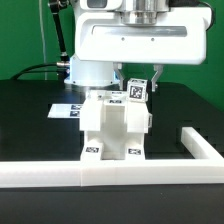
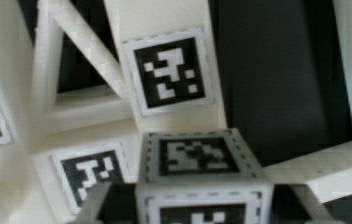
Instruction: Assemble chair
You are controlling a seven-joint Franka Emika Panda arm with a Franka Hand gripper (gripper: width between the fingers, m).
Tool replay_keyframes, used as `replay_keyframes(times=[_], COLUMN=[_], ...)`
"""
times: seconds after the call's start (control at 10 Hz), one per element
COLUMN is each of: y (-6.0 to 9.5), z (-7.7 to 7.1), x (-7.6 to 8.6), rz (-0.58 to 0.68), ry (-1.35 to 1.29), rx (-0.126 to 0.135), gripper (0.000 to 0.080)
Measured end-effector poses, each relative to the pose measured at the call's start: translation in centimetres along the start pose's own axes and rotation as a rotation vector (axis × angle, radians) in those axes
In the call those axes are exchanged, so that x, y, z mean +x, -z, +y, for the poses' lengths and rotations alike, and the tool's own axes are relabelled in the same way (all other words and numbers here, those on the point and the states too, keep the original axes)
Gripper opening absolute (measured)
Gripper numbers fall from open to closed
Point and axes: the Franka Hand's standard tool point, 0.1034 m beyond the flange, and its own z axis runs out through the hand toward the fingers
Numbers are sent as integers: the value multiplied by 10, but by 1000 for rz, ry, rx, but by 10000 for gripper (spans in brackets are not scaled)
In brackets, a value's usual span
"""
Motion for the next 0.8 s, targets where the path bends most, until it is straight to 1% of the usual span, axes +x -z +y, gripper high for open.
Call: replay_keyframes(times=[0.6, 0.8], y=[0, 0], z=[-1, -2], x=[0, -1], rz=[-2, -5], ry=[-406, -528], rx=[3, 8], gripper=[288, 288])
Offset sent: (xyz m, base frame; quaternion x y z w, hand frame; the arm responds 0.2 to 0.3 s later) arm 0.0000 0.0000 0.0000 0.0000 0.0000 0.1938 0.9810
